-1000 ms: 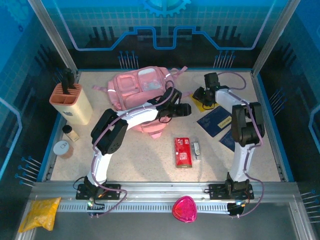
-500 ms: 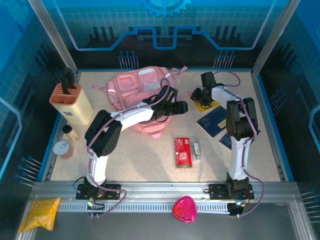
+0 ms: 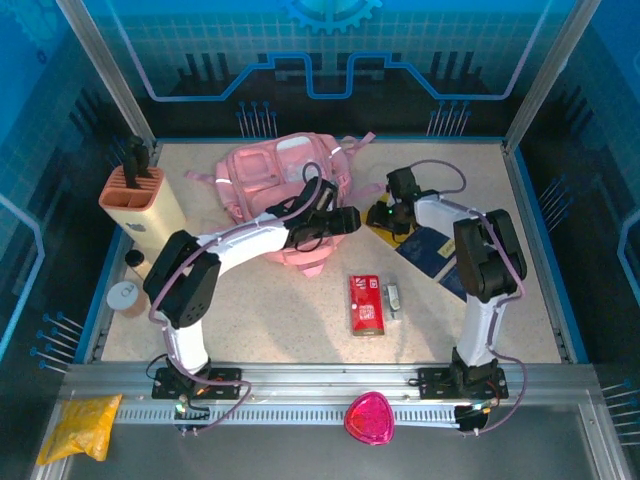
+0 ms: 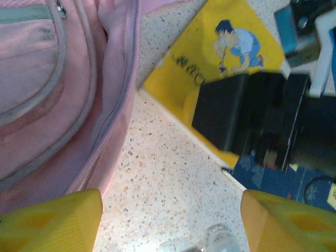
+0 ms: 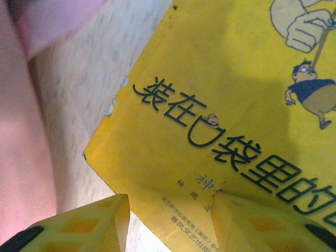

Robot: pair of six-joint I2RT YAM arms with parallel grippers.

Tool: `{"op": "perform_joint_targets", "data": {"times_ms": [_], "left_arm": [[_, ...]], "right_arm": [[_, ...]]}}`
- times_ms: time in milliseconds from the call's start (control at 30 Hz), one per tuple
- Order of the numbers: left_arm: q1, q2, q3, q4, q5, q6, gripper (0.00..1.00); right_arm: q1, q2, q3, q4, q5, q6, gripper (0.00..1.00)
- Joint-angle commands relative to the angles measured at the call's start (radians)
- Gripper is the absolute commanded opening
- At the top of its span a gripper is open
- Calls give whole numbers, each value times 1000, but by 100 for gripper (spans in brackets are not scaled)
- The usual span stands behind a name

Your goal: Pack books, pencil case, and school supplies into a backpack

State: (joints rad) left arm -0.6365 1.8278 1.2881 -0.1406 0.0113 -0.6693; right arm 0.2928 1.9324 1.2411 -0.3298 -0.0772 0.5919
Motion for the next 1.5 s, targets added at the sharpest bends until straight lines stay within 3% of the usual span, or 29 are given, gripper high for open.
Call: {"op": "perform_joint_targets", "data": {"times_ms": [0,167,267,533,733,933,1100,1467], "left_arm": [[5,-92,-65,-13,-33,-42,70],[-16,-145,-122,19,-13,-79,69],[-50,-104,-67,-31,-11,-79,66],[-86,20,9,20,23,-116,59],[-95,147,129,-13,32,-94,52],[-88,278,279,-98,35,-38,50],[-67,367,352,-121,55,-29,47],[-52,344,263,-182,59,34,38]], "right_arm": [[46,-50,-131,-120,-113,-45,46],[46,-161,-183,-144,-153,-116,45],[26,-226,-190,-150,-158,-113,44],[-92,-358,-264,-99,-101,-20,45],[-158,-297,-267,-67,-76,29,49],[-163,-234,-249,-56,-91,34,50],[-160,-218,-243,-64,-33,39,54],[-119,-123,-146,-56,-98,23,53]]}}
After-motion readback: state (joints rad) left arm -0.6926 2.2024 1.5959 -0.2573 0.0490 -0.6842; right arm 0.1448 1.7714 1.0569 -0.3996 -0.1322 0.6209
